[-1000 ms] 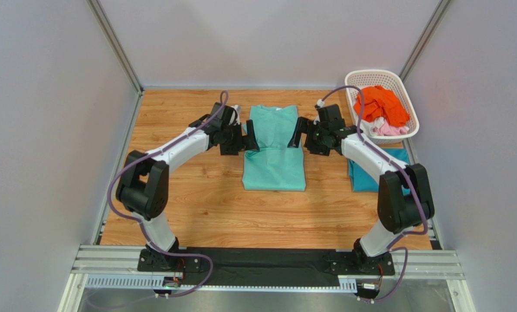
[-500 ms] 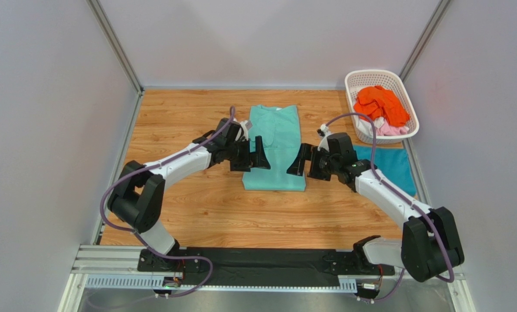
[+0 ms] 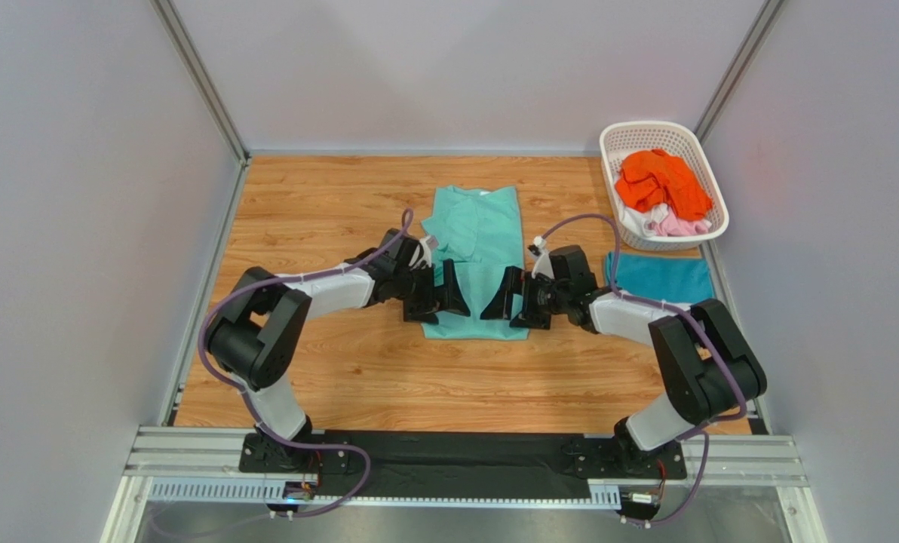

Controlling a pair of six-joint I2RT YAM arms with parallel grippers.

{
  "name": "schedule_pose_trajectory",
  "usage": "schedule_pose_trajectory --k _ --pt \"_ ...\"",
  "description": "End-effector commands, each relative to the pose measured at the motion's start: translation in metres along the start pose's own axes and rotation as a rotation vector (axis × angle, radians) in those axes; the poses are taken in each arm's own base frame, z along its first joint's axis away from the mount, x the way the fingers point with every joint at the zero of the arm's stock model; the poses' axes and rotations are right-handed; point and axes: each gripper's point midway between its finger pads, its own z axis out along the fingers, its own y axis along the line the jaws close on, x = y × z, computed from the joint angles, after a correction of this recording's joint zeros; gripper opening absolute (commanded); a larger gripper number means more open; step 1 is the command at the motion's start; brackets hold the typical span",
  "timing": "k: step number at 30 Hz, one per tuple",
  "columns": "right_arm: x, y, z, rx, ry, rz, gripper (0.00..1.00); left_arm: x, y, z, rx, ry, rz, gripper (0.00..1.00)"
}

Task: Fold and stack the t-shirts
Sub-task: Fold the tshirt

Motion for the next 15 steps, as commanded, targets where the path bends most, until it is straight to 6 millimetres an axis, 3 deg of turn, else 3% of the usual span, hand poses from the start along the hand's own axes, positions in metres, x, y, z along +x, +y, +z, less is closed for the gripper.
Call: schedule_pose_trajectory --k 1,5,7,8,9,10,11,12,14,15 --pt "0.021 0.002 0.004 -0.029 0.015 0.016 1.0 0.024 0.012 -0.003 -0.011 0.017 -0.017 1.0" --pt "0.065 -0.006 -0.006 0.003 0.051 0.038 1.0 0.064 0.025 -0.013 -0.039 0.053 -0.025 1.0" --pt "0.088 -0.001 -0.011 0.0 0.083 0.04 1.0 0.079 0.02 -0.024 -0.039 0.05 -0.009 1.0" --pt "0.104 -0.007 -0.015 0.026 0.098 0.044 1.0 0.093 0.029 -0.028 -0.069 0.057 -0.016 1.0" --pt "0.106 0.001 -0.022 0.013 0.081 0.017 1.0 0.094 0.021 -0.039 -0.053 0.026 -0.002 1.0" --pt "0.116 0.007 -0.025 0.019 0.089 -0.008 1.0 0.11 0.022 -0.045 -0.072 0.053 -0.013 1.0" --pt "0.13 0.002 -0.034 0.059 0.133 0.002 1.0 0.119 0.027 -0.051 -0.097 0.043 -0.011 1.0" --pt "0.124 0.02 -0.045 0.012 0.087 -0.038 1.0 0.117 0.015 -0.063 -0.069 -0.006 0.01 1.0" --pt "0.132 0.029 -0.061 0.002 0.093 -0.086 1.0 0.131 0.011 -0.075 -0.074 -0.004 0.02 1.0" --pt "0.122 0.044 -0.07 -0.032 0.056 -0.114 1.0 0.128 0.0 -0.085 -0.03 -0.037 0.038 1.0"
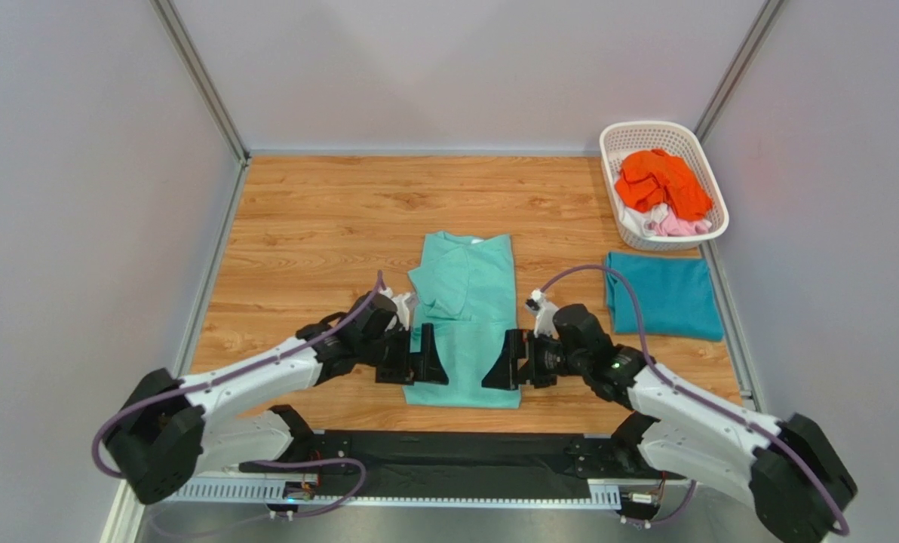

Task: Fold and stack the t-shirts
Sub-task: Fold the tshirt

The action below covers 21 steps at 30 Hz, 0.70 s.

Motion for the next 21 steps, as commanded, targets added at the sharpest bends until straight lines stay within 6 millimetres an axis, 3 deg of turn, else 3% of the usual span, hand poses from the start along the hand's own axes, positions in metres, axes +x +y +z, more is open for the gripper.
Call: schedule_pose_trajectory --k 1,4,7,13,21 --pt "-0.011 0.018 -0.033 0.022 -0.093 -0.041 1.0 0.001 -0.011 -0.026 0.002 -0.073 -0.007 1.0" --pt "-0.027 0.045 -0.059 -0.044 -0.193 -0.107 1.0 -0.013 -0.021 -0.04 0.018 -0.153 0.023 1.0" --pt "-0.038 0.053 -0.072 -0.05 -0.261 -0.118 1.0 -0.025 -0.029 -0.043 0.014 -0.174 0.065 1.0" --pt "-0.036 0.037 -0.069 0.026 -0.26 -0.049 1.0 -0.042 -0.029 -0.021 -0.028 -0.155 0.112 1.0" --pt "-0.039 0.025 -0.064 0.084 -0.263 -0.034 1.0 -0.081 -0.004 0.01 -0.185 -0.14 0.139 1.0"
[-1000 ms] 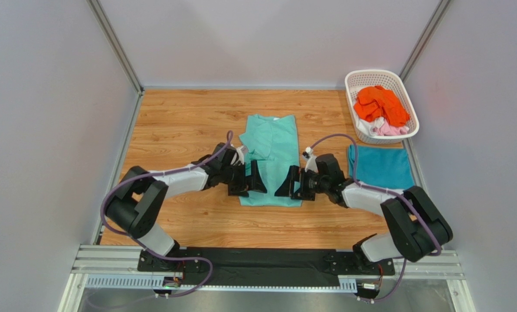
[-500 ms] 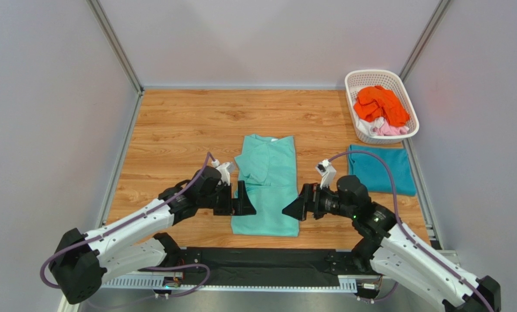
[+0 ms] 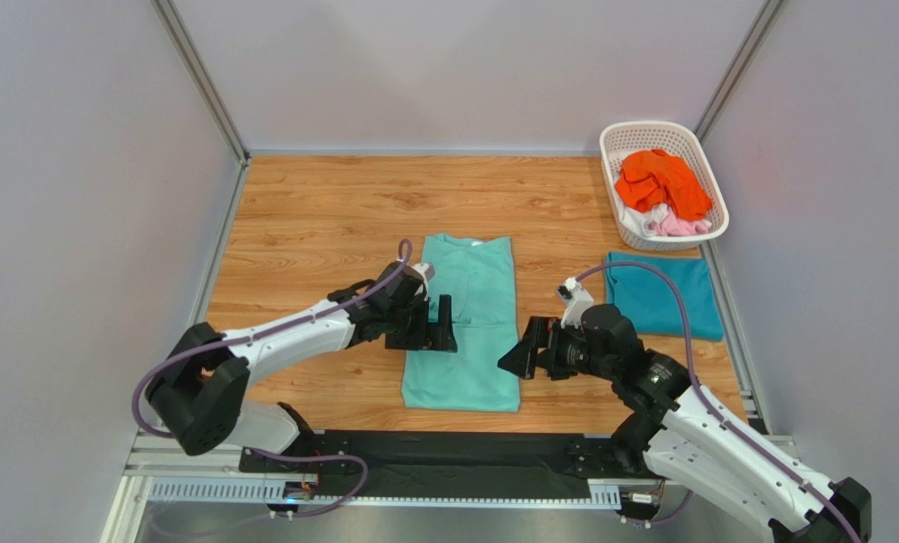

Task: Fold and stack the t-shirts
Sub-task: Fold the tshirt

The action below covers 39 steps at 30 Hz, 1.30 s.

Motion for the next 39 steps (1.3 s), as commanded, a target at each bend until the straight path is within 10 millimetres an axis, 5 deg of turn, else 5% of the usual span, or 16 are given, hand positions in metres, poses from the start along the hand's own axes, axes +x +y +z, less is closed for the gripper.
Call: schedule_pose_trajectory --k 1,11,17,22,32,39 --pt "-0.005 -0.004 0.0 0.032 -0.023 0.006 1.0 -0.036 -0.001 0.008 -0.013 -0.058 0.051 1.0" --pt "-0.007 -0.014 -0.001 0.098 -0.028 -0.012 1.0 -0.056 0.02 0.051 -0.031 0.035 0.013 1.0" --pt "-0.005 -0.019 -0.003 0.116 -0.024 -0.01 1.0 -0.055 0.012 0.053 0.004 0.052 0.001 1.0" --pt "-0.006 -0.024 -0.006 0.152 -0.034 -0.006 1.0 -0.057 0.011 0.031 -0.021 0.026 0.005 1.0" --pt "-0.01 -0.027 -0.004 0.158 -0.039 -0.09 1.0 -0.058 0.0 -0.047 0.01 -0.148 -0.001 1.0" --pt "-0.002 -0.013 0.005 0.037 -0.007 -0.126 1.0 0.003 0.021 -0.058 0.027 -0.109 -0.086 1.0"
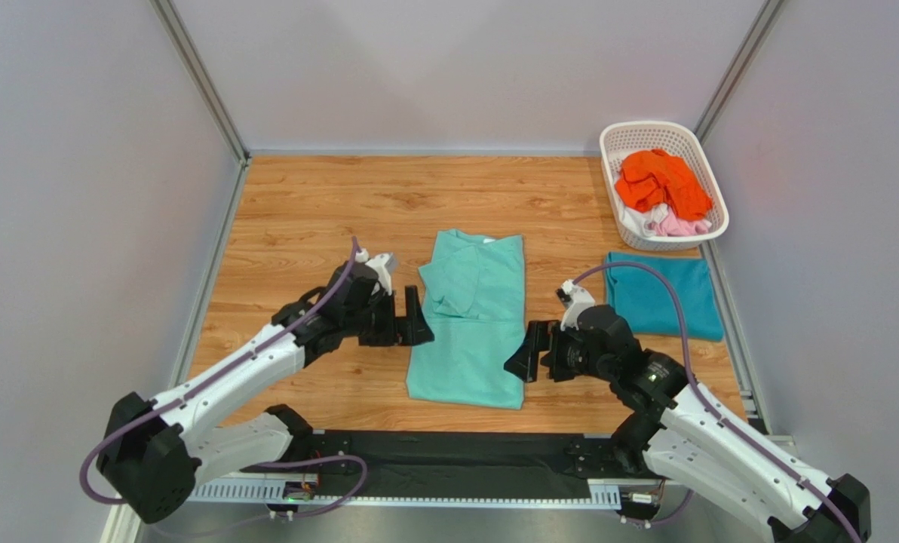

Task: Fold and stack the t-shirts
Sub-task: Fold the tshirt

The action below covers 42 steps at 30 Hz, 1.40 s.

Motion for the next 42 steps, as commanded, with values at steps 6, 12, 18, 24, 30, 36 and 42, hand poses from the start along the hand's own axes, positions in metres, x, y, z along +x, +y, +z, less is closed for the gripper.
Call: schedule_pose_trajectory --k 6,12,18,24,30,36,42 --pt "0.011 0.005 0.01 -0.055 0.05 -0.029 1.0 0.084 0.031 -0.005 -0.026 0.125 -0.109 1.0" --pt "0.022 0.001 0.014 -0.054 0.086 0.006 1.0 0.096 0.036 -0.001 -0.019 0.146 -0.131 0.92" --pt "0.032 -0.007 0.016 -0.031 0.103 0.043 1.0 0.107 0.032 0.01 0.021 0.184 -0.146 0.78" --pt "0.039 -0.011 0.017 -0.018 0.122 0.066 1.0 0.12 0.029 0.018 0.036 0.243 -0.137 0.63" --pt "0.048 -0.013 0.017 -0.028 0.149 0.067 1.0 0.125 0.039 0.025 0.007 0.24 -0.127 0.51" --pt "0.055 -0.019 0.019 -0.007 0.169 0.074 1.0 0.129 0.037 0.032 0.022 0.265 -0.136 0.43" --pt "0.062 -0.02 0.023 -0.014 0.2 0.084 0.98 0.13 0.04 0.041 0.008 0.274 -0.154 0.26"
